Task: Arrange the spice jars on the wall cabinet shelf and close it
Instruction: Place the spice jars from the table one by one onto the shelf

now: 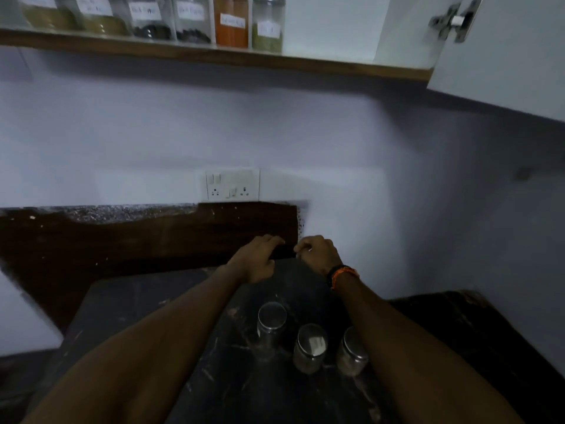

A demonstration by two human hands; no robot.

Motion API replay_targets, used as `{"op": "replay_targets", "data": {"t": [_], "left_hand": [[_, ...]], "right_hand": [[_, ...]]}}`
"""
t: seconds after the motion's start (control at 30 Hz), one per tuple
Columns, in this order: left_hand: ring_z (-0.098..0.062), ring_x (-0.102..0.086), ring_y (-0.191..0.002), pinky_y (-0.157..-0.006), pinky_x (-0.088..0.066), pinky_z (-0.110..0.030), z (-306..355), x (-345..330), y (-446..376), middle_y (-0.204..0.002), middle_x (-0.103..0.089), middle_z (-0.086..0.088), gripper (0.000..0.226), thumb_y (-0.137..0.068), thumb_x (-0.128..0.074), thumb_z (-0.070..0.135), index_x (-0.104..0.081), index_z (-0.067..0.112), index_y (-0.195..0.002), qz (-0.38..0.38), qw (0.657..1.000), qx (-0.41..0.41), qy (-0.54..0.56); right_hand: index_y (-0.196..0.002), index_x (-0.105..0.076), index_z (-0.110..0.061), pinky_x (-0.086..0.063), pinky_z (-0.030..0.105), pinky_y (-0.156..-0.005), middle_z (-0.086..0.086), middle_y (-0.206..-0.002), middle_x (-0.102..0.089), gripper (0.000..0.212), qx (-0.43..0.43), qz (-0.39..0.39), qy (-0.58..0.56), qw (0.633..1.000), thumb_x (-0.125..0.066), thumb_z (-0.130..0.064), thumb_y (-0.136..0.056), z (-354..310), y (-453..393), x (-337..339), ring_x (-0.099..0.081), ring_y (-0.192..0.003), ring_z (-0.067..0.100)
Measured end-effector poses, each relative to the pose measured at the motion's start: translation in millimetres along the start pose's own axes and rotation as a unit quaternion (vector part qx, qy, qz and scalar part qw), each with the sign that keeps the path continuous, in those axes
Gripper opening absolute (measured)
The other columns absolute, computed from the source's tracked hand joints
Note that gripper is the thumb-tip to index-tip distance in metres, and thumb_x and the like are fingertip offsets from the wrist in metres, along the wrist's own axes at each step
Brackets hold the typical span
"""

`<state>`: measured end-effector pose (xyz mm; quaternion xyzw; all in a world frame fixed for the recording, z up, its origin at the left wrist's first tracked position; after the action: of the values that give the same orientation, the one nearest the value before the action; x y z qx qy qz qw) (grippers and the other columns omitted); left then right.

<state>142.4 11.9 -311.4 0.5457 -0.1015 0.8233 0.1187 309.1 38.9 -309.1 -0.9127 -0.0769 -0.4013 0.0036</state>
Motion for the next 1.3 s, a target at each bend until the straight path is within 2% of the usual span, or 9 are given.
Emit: {"op": "replay_targets", "data": {"t": [0.13,0.3,0.47,0.67,0.83,0.97,1.1,1.2,1.3], "left_hand": [[-0.024,-0.057,-0.121,-0.104,-0.046,-0.044,-2,-53,17,-0.131,-0.059,-0.007,0.049,-0.091,-0.065,0.023,-0.049,0.02,-0.137,-0.078,0.994,0.016,0.069],[-0.024,-0.06,-0.118,-0.098,-0.05,-0.037,1,-116,36,-0.134,-0.059,-0.01,0.051,-0.097,-0.056,0.018,-0.04,0.02,-0.146,-0.161,0.98,0.058,0.1],[-0.027,-0.053,-0.127,-0.095,-0.041,-0.028,6,-154,55,-0.136,-0.055,-0.01,0.047,-0.098,-0.056,0.015,-0.044,0.014,-0.144,-0.202,0.972,0.057,0.104],[-0.018,-0.06,-0.115,-0.094,-0.049,-0.029,1,-176,69,-0.129,-0.06,-0.004,0.046,-0.095,-0.06,0.014,-0.05,0.017,-0.139,-0.231,0.959,0.073,0.145],[-0.019,-0.06,-0.116,-0.103,-0.049,-0.041,-12,-181,75,-0.132,-0.06,-0.006,0.043,-0.094,-0.06,0.009,-0.053,0.016,-0.135,-0.226,0.954,0.106,0.169],[-0.026,-0.061,-0.117,-0.1,-0.045,-0.026,-23,-182,77,-0.128,-0.064,-0.011,0.037,-0.093,-0.06,0.006,-0.059,0.011,-0.131,-0.186,0.953,0.153,0.182],[-0.028,-0.063,-0.114,-0.092,-0.045,-0.026,-28,-183,81,-0.121,-0.068,-0.014,0.029,-0.093,-0.058,0.003,-0.067,0.006,-0.121,-0.128,0.949,0.19,0.215],[-0.027,-0.065,-0.103,-0.095,-0.051,-0.037,-32,-183,89,-0.11,-0.07,-0.012,0.028,-0.093,-0.056,-0.001,-0.068,0.005,-0.117,-0.087,0.929,0.22,0.286],[-0.018,-0.062,-0.085,-0.077,-0.054,-0.034,-34,-188,102,-0.094,-0.065,-0.007,0.026,-0.095,-0.049,-0.006,-0.066,0.012,-0.103,-0.054,0.873,0.264,0.407]], "right_hand": [[-0.105,-0.076,-0.008,-0.05,0.037,-0.1,0.013,-0.116,-0.072,0.026,-0.028,-0.065,0.083,0.994,-0.053,-0.018,-0.097,43,22,-38,-0.065,-0.11,0.032],[-0.111,-0.072,-0.006,-0.047,0.038,-0.103,0.015,-0.119,-0.069,0.026,-0.058,-0.084,0.128,0.986,-0.063,-0.015,-0.089,87,53,-74,-0.062,-0.115,0.033],[-0.143,-0.049,-0.017,-0.04,0.046,-0.111,0.016,-0.144,-0.046,0.051,-0.116,-0.113,0.153,0.975,-0.059,-0.03,-0.095,119,80,-99,-0.045,-0.13,0.039],[-0.152,-0.03,-0.025,-0.039,0.052,-0.11,0.014,-0.151,-0.03,0.09,-0.168,-0.127,0.186,0.96,-0.072,-0.058,-0.079,132,92,-126,-0.036,-0.137,0.042],[-0.152,-0.031,-0.03,-0.043,0.048,-0.108,0.015,-0.152,-0.031,0.084,-0.162,-0.117,0.165,0.966,-0.074,-0.05,-0.082,139,89,-140,-0.041,-0.135,0.04],[-0.139,-0.045,-0.034,-0.048,0.048,-0.102,0.012,-0.14,-0.042,0.058,-0.137,-0.104,0.151,0.974,-0.067,-0.041,-0.085,141,91,-139,-0.051,-0.125,0.037],[-0.137,-0.046,-0.037,-0.049,0.047,-0.1,0.01,-0.131,-0.047,0.06,-0.126,-0.103,0.114,0.98,-0.067,-0.045,-0.081,139,96,-134,-0.054,-0.12,0.037],[-0.138,-0.048,-0.039,-0.047,0.049,-0.104,0.008,-0.131,-0.049,0.064,-0.113,-0.097,0.075,0.986,-0.071,-0.04,-0.078,135,94,-125,-0.054,-0.121,0.032],[-0.138,-0.052,-0.033,-0.048,0.04,-0.105,0.005,-0.133,-0.052,0.063,-0.085,-0.095,-0.003,0.992,-0.075,-0.027,-0.079,126,90,-116,-0.055,-0.122,0.025]]}}
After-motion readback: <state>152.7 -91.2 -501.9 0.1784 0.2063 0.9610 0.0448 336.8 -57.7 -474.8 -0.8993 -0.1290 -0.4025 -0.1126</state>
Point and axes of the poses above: each hand's wrist, its own y-axis away from the middle knuckle, its own x-axis out of the back of the hand, z = x × y, the point moved 5 cm from there along -y, towards the middle knuckle
